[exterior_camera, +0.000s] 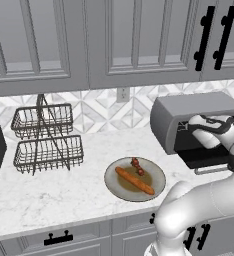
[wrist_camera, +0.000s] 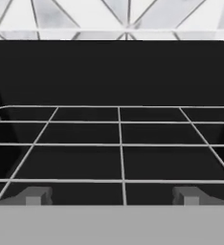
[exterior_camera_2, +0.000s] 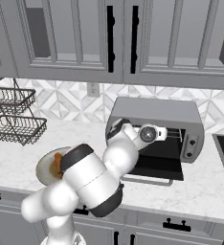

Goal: Pick up the kebab skewer and baguette bread, and place them inside the toaster oven. Close the toaster oven door and start by setting the timer.

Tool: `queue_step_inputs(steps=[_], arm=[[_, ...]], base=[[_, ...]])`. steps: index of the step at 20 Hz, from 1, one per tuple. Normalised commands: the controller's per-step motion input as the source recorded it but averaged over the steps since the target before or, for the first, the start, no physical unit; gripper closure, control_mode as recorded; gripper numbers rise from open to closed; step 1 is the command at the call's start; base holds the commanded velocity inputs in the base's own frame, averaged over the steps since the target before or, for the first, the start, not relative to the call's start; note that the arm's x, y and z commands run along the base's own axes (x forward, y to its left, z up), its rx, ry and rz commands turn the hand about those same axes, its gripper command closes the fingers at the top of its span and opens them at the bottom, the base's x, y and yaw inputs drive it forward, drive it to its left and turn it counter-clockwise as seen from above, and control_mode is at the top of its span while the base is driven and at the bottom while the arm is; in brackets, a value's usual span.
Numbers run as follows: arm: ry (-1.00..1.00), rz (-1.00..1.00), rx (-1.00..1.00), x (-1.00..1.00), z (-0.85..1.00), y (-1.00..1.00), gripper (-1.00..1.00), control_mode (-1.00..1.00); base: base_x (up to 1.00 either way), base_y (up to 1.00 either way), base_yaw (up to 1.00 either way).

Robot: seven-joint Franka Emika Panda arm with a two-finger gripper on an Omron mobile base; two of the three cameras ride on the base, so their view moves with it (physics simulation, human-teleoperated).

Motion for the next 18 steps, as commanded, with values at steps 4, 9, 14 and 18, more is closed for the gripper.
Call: queue_step_inputs(steps=[4,9,14,18], arm=[[0.16,0.00,-0.07,-0.73,-1.00,0.00,-1.00,-1.00],[0.16,0.01,-0.09,-0.85,-1.00,0.00,-1.00,-1.00],[0.17,0.01,-0.08,-0.89,-1.00,0.00,-1.00,-1.00],[0.22,0.03,-0.07,-0.80,-0.95,0.00,-1.00,-1.00]], base=[[0.00,0.00,0.00],[0.00,0.00,0.00],[0.00,0.00,0.00],[0.00,0.00,0.00]])
